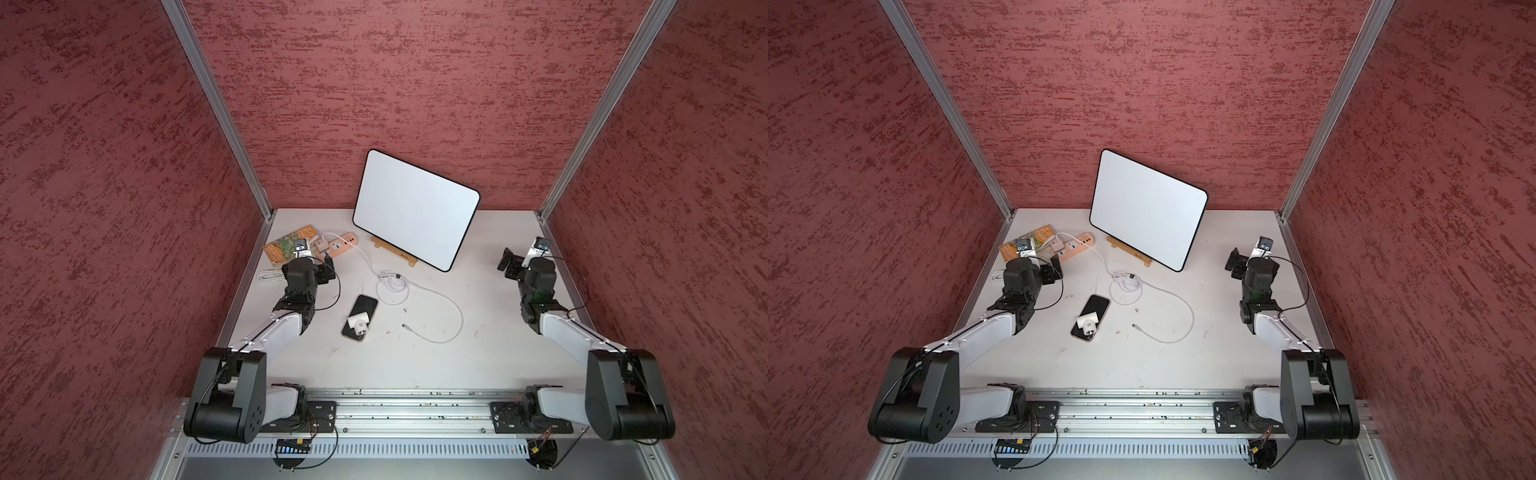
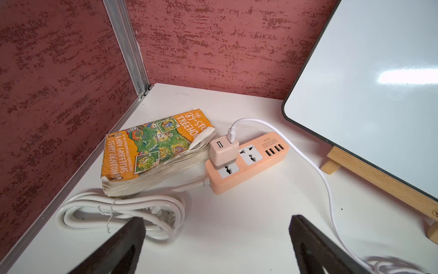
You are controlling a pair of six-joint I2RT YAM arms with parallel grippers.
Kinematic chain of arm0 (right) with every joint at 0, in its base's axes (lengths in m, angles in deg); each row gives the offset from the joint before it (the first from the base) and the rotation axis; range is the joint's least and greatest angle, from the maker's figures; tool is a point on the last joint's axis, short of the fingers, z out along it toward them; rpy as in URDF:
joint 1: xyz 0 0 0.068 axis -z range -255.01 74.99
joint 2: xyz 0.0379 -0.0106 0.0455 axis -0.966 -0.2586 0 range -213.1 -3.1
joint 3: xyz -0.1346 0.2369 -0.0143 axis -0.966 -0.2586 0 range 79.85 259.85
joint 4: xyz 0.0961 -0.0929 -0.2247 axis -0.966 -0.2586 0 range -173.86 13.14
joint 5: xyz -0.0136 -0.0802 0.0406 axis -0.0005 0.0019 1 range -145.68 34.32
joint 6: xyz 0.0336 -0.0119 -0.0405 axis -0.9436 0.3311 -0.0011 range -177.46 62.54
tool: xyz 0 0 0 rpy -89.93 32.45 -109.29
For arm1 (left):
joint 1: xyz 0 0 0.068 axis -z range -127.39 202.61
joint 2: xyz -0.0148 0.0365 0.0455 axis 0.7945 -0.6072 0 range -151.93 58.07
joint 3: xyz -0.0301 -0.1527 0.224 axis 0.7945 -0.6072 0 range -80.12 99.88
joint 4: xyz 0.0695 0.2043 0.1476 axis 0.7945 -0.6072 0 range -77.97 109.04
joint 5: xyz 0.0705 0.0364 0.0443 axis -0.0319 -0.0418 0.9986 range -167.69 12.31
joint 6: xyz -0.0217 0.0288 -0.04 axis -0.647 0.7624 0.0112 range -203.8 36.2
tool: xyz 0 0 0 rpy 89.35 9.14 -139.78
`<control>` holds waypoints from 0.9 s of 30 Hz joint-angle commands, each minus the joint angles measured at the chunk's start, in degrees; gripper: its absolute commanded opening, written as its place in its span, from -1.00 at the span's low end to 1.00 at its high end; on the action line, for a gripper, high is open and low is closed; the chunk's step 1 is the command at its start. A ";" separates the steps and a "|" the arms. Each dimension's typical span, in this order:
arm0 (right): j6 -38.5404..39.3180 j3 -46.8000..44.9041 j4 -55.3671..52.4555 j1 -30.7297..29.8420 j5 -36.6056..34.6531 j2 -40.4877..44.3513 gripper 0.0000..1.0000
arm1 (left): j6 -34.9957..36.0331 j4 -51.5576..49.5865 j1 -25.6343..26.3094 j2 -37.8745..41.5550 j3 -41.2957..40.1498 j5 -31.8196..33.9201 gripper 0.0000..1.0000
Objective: Plug the charging cable into the phone
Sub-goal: Pick up the distractor from the center of the board.
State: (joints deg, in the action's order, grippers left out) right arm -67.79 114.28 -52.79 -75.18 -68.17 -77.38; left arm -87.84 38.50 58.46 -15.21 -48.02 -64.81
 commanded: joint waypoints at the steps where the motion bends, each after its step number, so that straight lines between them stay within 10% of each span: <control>1: -4.17 4.19 -12.97 0.44 1.28 1.00 0.97 | -2.64 -5.43 0.56 2.27 2.09 -2.81 1.00; 27: -12.59 22.03 -50.51 -5.26 33.53 3.60 0.97 | -22.39 -36.11 12.01 7.71 15.26 -21.94 1.00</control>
State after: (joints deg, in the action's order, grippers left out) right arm -79.74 134.46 -97.88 -78.15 -38.62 -75.02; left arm -106.39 5.21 69.85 -8.41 -34.10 -84.59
